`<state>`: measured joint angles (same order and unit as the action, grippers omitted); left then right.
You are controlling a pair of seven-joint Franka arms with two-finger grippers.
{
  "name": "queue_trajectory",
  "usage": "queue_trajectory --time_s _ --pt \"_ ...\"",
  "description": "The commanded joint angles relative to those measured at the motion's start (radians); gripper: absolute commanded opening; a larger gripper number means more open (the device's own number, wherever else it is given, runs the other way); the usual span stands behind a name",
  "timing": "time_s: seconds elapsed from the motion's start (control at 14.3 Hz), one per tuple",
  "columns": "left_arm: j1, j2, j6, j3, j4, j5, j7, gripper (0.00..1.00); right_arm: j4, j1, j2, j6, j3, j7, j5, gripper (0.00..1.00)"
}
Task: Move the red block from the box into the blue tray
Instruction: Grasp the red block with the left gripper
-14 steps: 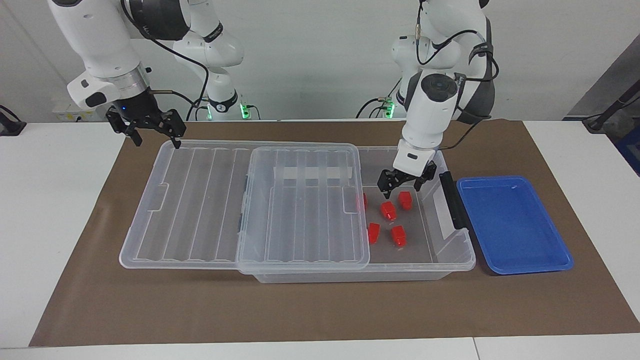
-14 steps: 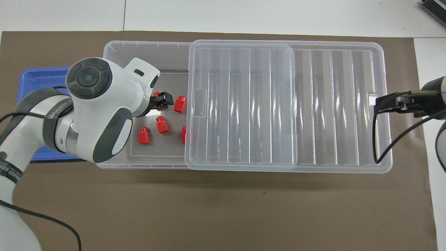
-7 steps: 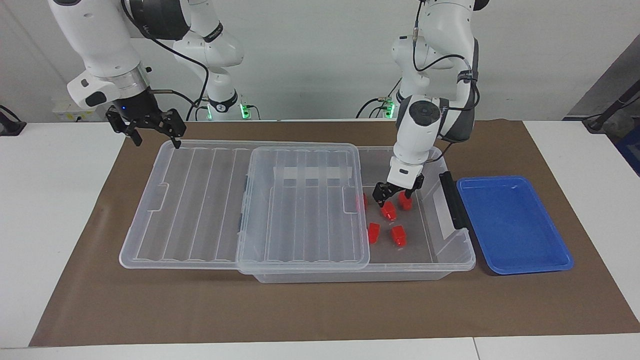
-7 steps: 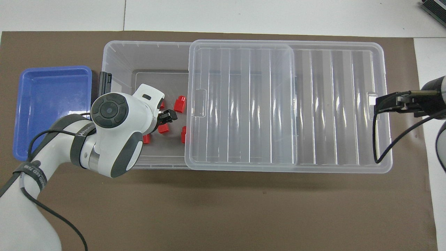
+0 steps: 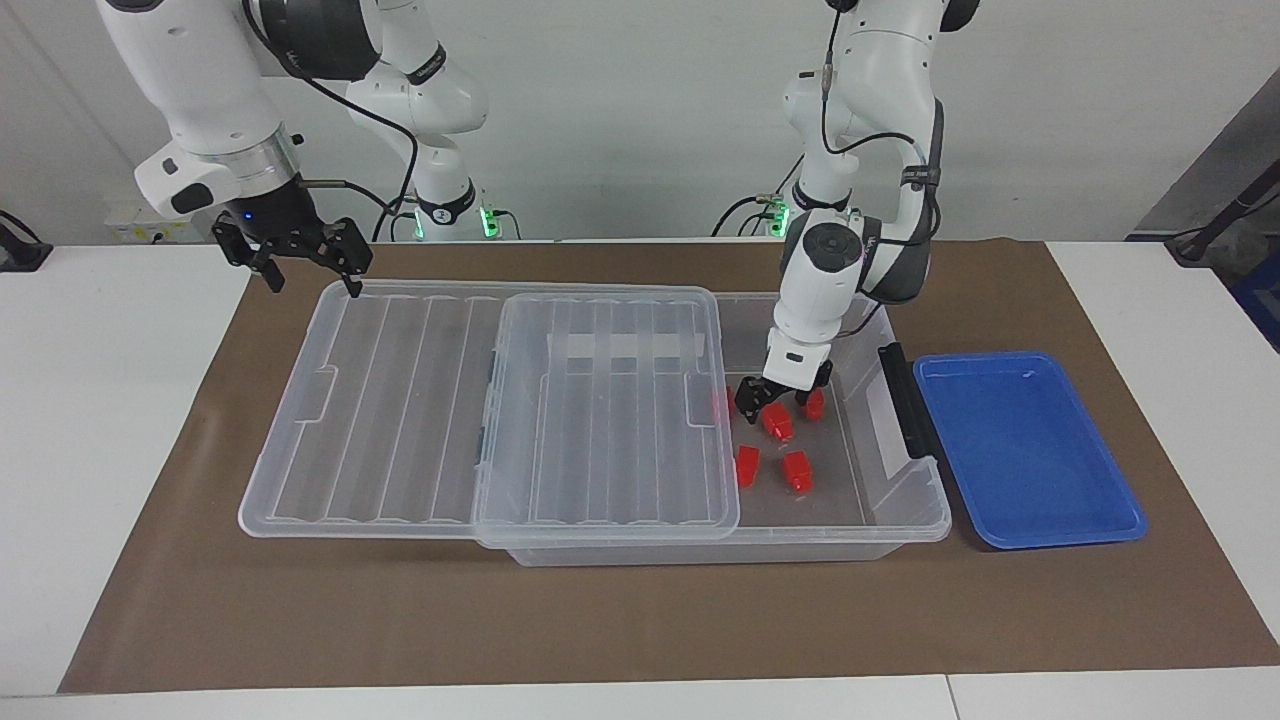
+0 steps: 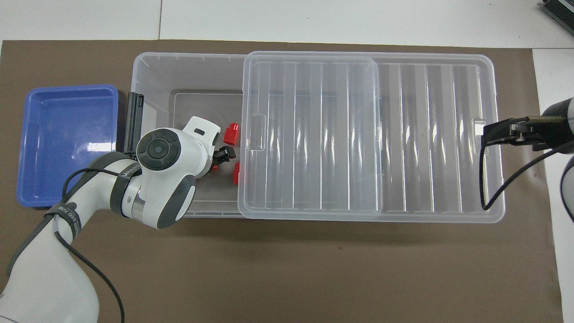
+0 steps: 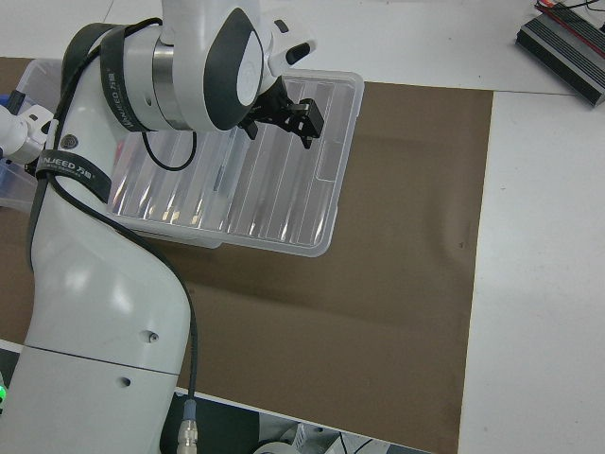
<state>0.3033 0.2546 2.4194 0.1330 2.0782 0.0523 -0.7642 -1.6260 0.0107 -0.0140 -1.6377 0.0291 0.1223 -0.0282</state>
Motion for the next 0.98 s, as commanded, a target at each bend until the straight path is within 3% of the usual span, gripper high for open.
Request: queue_trajectory --time_s 0.0,0.35,0.49,0.77,0.91 --pt "0.016 0.003 0.029 -0.013 0.011 0.018 -0.026 1.0 -0.009 0.012 -0.007 -0.002 0.009 0.028 -0.004 1.0" --pt "0.016 0.008 0.027 -0.013 0.013 0.02 -0.023 1.0 -0.011 0.012 -0.007 -0.002 0.009 0.028 -0.004 1.0" --pt "0.016 0.008 0.027 -0.013 0.011 0.02 -0.014 0.85 -0.011 0.012 -0.007 -0.002 0.009 0.028 -0.004 1.0" --pt "0.014 0.014 0.029 -0.013 0.013 0.02 0.008 0.82 -0.011 0.012 -0.007 -0.002 0.009 0.028 -0.004 1.0" --pt "0.014 0.014 0.027 -0.013 0.013 0.026 0.014 0.69 -0.011 0.012 -0.007 -0.002 0.008 0.028 -0.004 1.0"
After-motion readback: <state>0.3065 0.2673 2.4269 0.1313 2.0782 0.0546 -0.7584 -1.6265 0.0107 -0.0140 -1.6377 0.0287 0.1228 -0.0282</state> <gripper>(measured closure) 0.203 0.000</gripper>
